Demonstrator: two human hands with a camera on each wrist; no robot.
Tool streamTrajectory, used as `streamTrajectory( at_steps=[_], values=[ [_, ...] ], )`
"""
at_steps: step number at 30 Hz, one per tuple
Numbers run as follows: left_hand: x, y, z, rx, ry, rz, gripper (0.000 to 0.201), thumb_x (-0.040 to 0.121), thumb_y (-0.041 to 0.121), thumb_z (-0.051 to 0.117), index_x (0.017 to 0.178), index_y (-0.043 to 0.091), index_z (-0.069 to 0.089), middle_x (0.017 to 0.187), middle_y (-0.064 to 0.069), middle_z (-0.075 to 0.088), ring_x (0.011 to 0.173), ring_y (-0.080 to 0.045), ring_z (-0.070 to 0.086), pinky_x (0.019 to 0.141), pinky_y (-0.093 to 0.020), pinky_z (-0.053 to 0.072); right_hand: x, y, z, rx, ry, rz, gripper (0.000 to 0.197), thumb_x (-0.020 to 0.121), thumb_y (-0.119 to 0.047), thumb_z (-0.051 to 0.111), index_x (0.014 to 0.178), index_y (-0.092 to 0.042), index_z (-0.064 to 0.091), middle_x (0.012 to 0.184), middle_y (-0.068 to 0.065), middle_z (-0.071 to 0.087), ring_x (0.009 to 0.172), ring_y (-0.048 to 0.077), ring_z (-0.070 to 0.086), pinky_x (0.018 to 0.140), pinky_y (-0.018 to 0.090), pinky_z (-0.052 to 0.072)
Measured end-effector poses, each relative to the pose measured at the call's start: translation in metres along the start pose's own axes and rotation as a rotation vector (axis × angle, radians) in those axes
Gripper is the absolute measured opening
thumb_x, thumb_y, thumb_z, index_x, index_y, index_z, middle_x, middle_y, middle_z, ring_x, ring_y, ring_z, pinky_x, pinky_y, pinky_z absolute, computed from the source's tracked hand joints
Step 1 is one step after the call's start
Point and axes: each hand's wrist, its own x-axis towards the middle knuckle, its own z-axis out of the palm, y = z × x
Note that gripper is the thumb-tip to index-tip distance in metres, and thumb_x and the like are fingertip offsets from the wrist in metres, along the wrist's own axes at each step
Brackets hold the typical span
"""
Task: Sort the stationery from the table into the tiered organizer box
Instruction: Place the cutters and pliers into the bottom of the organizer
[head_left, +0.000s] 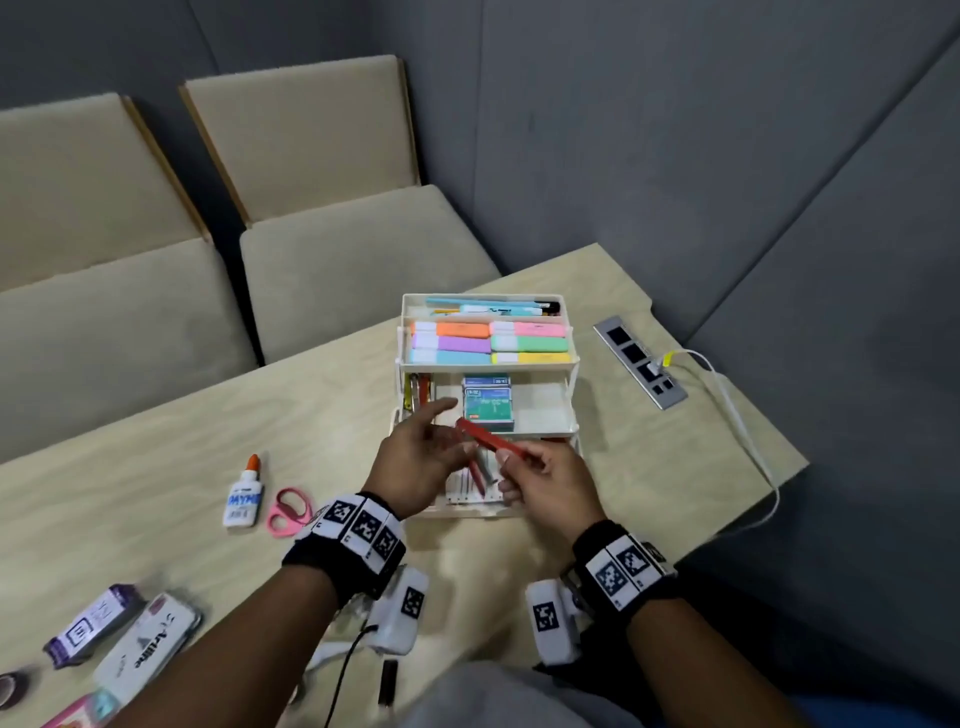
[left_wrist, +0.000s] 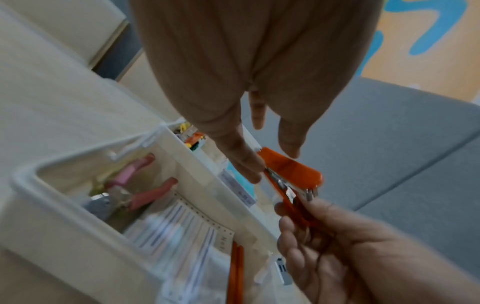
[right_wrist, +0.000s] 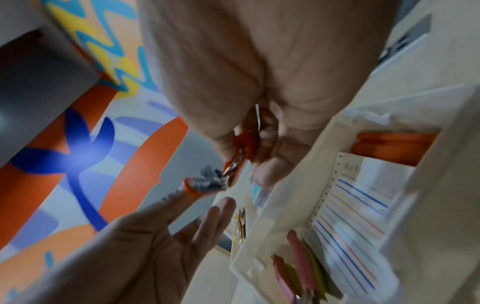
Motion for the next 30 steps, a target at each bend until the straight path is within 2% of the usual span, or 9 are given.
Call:
streamTrajectory(
  at_steps=[2,4,8,10,12,16,23,28,30],
  values=[
    [0.008,0.004,0.012,-0.090,0.030,-0.024,0.058,0.082,0.018,0.078,0.132,0.031,0.052,0.097,0.003,0.069,0.091,-0.005,0.068,0.079,-0.024,0.055,0.014,0.006,-0.015,-0.040,0.154,0.023,0.024,0.096,-0.034,0.063,0.085,-0.016,0.075,0.059,0.001,0.065,0.055,0.015,0.061,0.058,0.033,0.055],
    [0.011,0.001,0.020,-0.050,0.018,-0.020,0.052,0.085,0.019,0.074,0.132,0.032,0.054,0.104,0.000,0.068,0.091,-0.010,0.069,0.080,-0.030,0.057,0.025,0.010,-0.031,-0.227,0.302,0.016,0.040,0.093,-0.042,0.061,0.072,-0.009,0.068,0.056,0.007,0.061,0.053,0.019,0.056,0.053,0.031,0.046],
    [0.006,-0.017,0.020,0.227,-0.014,0.046,0.036,0.087,0.015,0.066,0.119,0.031,0.062,0.097,0.005,0.068,0.084,-0.003,0.065,0.074,-0.022,0.050,0.046,0.003,-0.053,-0.438,0.410,-0.013,0.038,0.096,-0.036,0.058,0.072,-0.009,0.070,0.062,0.008,0.062,0.062,0.027,0.057,0.055,0.030,0.032],
    [0.003,-0.025,0.014,0.366,0.026,0.058,0.031,0.086,0.015,0.066,0.113,0.031,0.065,0.091,0.009,0.070,0.082,-0.001,0.064,0.074,-0.018,0.049,0.062,0.006,-0.053,-0.557,0.404,-0.053,0.040,0.095,-0.041,0.055,0.081,-0.009,0.074,0.076,0.014,0.066,0.074,0.031,0.062,0.062,0.027,0.043],
    [-0.001,-0.029,0.008,0.382,0.058,0.050,0.023,0.089,0.017,0.065,0.106,0.030,0.068,0.084,0.011,0.071,0.078,-0.001,0.066,0.068,-0.014,0.049,0.073,0.005,-0.046,-0.701,0.380,-0.040,0.041,0.096,-0.044,0.052,0.090,-0.012,0.076,0.091,0.015,0.066,0.088,0.035,0.062,0.076,0.036,0.053],
    [-0.013,-0.037,-0.006,0.366,0.104,0.001,0.025,0.088,0.012,0.064,0.101,0.034,0.068,0.074,0.013,0.071,0.071,0.000,0.067,0.067,-0.016,0.050,0.085,-0.003,-0.036,-0.850,0.360,-0.015,0.039,0.099,-0.043,0.051,0.093,-0.012,0.074,0.100,0.013,0.064,0.099,0.035,0.058,0.085,0.043,0.050],
    [-0.023,-0.047,-0.028,0.446,0.151,-0.053,0.023,0.088,0.015,0.064,0.100,0.033,0.068,0.076,0.016,0.071,0.077,0.006,0.064,0.067,-0.009,0.044,0.076,0.008,-0.038,-0.745,0.355,-0.076,0.033,0.099,-0.037,0.049,0.097,-0.011,0.070,0.092,0.012,0.066,0.090,0.032,0.061,0.081,0.043,0.053],
    [-0.017,-0.046,-0.021,0.428,0.115,-0.055,0.022,0.089,0.011,0.062,0.101,0.026,0.072,0.073,0.020,0.069,0.073,0.010,0.063,0.063,0.000,0.039,0.029,0.026,-0.040,-0.550,0.271,-0.311,0.020,0.102,-0.024,0.050,0.101,-0.014,0.068,0.087,0.000,0.057,0.079,0.016,0.053,0.064,0.023,0.038],
    [-0.015,-0.045,-0.014,0.485,0.026,-0.035,0.023,0.089,0.011,0.061,0.102,0.026,0.073,0.076,0.022,0.068,0.074,0.008,0.064,0.065,0.000,0.038,0.016,0.037,-0.041,-0.497,0.160,-0.381,0.019,0.103,-0.024,0.050,0.103,-0.016,0.067,0.089,-0.002,0.059,0.079,0.012,0.056,0.065,0.021,0.042]
  ],
)
